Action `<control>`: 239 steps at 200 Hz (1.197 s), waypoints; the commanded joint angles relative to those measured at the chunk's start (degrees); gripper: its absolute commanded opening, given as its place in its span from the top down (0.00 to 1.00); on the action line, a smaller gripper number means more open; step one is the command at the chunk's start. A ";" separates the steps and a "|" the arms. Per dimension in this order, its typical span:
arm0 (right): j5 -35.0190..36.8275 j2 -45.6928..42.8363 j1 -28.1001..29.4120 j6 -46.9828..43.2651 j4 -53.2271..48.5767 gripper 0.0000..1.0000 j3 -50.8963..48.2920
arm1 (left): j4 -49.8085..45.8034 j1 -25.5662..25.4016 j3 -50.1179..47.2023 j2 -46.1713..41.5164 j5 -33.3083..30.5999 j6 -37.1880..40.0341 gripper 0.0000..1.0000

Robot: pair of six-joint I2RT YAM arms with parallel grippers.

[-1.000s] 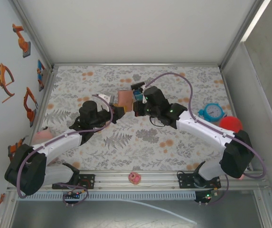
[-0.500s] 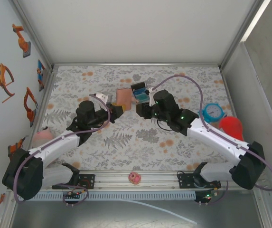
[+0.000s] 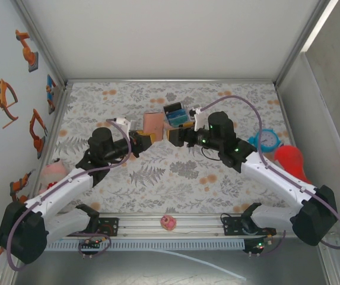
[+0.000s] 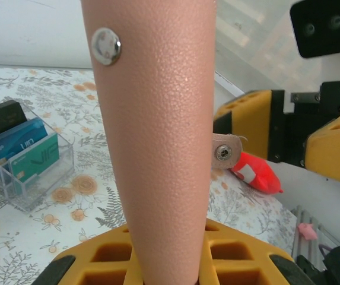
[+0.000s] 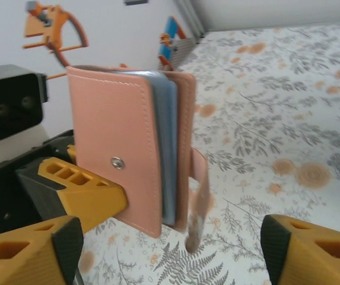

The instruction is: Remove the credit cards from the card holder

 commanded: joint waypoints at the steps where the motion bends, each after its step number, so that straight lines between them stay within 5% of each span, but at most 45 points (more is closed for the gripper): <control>1: -7.79 1.45 -0.11 -0.92 5.37 0.20 0.50 | 0.46 0.33 0.18 -2.17 3.56 -0.02 1.00; 74: -18.85 4.55 -1.95 3.72 19.96 0.39 -3.72 | 6.90 0.41 -1.49 -4.98 8.00 -2.68 1.00; 239: -21.33 2.46 -2.99 5.06 26.88 0.68 -7.31 | 16.75 0.34 -4.10 -6.86 11.66 -6.79 1.00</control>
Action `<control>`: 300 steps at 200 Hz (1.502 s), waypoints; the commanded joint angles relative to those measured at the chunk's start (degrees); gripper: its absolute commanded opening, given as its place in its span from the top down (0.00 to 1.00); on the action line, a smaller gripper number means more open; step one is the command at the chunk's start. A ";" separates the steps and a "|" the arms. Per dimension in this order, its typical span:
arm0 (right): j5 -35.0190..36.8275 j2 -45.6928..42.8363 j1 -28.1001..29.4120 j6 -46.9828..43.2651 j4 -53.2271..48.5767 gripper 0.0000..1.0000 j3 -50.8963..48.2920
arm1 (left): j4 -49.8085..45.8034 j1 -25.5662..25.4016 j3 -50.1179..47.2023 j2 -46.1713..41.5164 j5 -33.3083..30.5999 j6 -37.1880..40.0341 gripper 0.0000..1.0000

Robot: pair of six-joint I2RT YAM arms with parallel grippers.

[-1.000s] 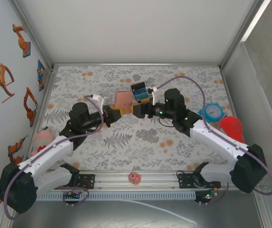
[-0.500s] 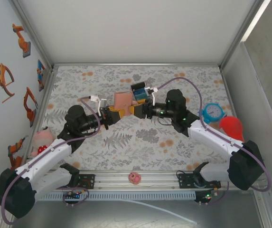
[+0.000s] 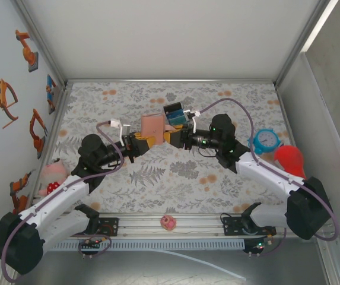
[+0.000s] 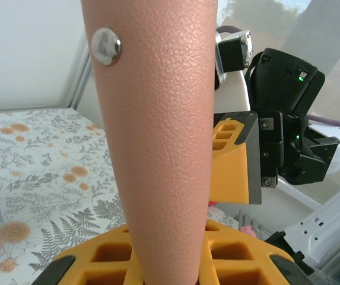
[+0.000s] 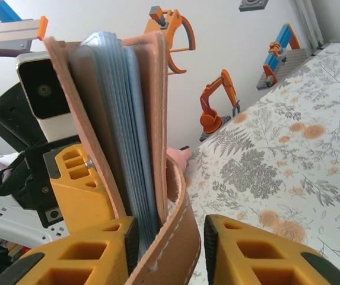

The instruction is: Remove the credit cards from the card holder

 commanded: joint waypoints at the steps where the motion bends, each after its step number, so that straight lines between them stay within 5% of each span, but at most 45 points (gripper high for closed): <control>1: -0.98 -1.42 -0.35 0.30 2.76 0.68 -0.73 | 5.11 0.31 -0.53 -0.99 2.27 -1.19 1.00; 105: -4.68 -0.10 -0.32 0.89 3.84 0.73 1.31 | 6.53 0.13 0.35 0.47 6.19 -2.91 1.00; 191: -8.02 -0.66 -0.36 -2.51 1.91 0.94 0.89 | 7.15 -0.97 1.81 1.40 11.74 -2.67 1.00; 270: -11.17 -0.16 -0.29 -0.94 3.91 0.78 1.33 | 3.16 -2.37 5.69 6.13 12.21 -2.49 1.00; 300: -9.61 -1.15 -0.28 -1.26 3.52 0.97 0.59 | 3.41 -2.51 5.97 7.23 11.80 -2.80 1.00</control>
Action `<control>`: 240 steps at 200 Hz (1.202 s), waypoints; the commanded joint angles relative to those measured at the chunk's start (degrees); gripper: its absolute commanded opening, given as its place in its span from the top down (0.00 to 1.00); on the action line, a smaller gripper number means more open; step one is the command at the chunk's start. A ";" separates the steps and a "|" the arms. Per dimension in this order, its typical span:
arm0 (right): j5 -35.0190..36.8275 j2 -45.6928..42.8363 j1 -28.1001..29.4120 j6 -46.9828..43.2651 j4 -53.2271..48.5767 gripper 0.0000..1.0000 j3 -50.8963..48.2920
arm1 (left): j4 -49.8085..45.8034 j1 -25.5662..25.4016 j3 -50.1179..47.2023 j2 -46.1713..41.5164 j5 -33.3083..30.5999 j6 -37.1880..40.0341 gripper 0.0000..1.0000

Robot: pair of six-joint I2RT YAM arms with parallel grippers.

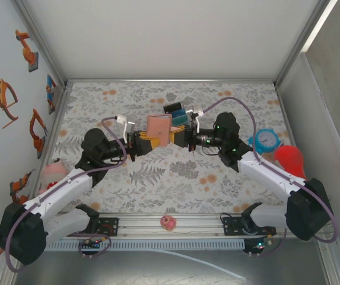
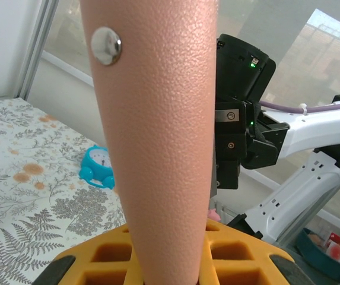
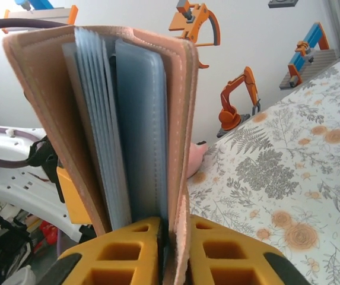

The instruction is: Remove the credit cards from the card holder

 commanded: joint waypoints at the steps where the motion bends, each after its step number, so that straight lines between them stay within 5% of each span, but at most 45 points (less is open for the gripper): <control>1: -2.09 -0.83 1.95 -0.38 2.47 0.97 0.63 | 0.24 -2.03 2.20 1.26 2.18 -0.57 1.00; 37: 1.77 -3.05 1.94 -1.52 -1.57 1.00 0.78 | -5.73 -1.88 3.31 0.75 -1.10 1.46 0.68; 49: 3.34 -3.64 1.95 -1.78 -3.27 1.00 1.08 | -7.52 -1.91 3.74 0.88 -1.83 1.96 0.42; 66: 5.26 -4.27 1.93 -2.43 -5.95 1.00 1.65 | -10.55 -1.92 4.65 1.04 -3.71 2.00 0.27; 142: 11.39 -4.42 2.00 -2.91 -11.83 1.00 3.51 | -18.48 -2.48 7.03 1.40 -7.80 4.91 0.15; 240: 13.59 -5.32 2.00 -3.20 -13.46 1.00 3.34 | -25.94 -3.07 6.62 -4.29 -19.26 8.20 0.32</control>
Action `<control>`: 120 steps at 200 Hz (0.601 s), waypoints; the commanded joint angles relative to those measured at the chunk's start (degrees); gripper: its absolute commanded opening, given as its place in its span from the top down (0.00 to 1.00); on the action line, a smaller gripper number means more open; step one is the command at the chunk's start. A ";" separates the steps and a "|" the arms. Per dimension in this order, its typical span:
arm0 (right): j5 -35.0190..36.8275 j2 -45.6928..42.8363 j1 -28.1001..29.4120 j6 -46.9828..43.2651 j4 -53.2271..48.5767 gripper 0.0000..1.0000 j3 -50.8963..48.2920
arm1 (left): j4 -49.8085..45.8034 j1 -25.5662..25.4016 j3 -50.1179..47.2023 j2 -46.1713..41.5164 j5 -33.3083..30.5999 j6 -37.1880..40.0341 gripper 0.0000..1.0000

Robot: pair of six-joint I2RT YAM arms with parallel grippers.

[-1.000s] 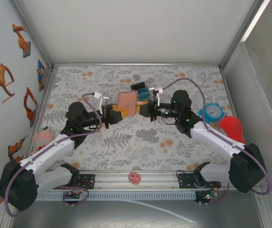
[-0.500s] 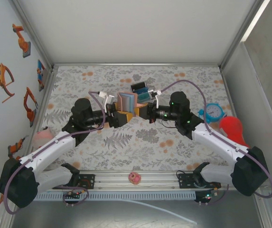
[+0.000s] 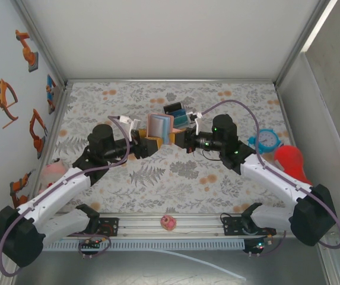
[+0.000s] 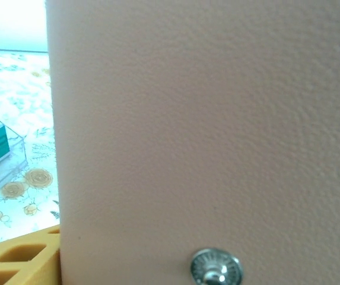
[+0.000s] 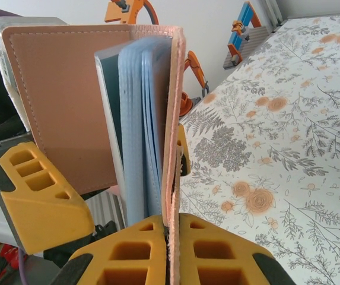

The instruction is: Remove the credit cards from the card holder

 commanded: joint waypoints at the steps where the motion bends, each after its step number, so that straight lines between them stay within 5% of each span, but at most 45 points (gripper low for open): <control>1: 1.32 -1.77 0.07 -1.25 0.66 1.00 2.52 | -1.56 -0.32 1.21 -1.65 -2.44 1.84 0.32; 83: 2.06 -2.76 0.07 -2.17 -2.77 1.00 3.39 | -4.29 -0.31 1.41 -2.56 -5.89 2.60 0.33; 120: 1.71 -2.18 0.16 -1.94 -3.65 1.00 4.09 | -2.91 -0.42 1.75 -1.47 -5.61 2.12 0.46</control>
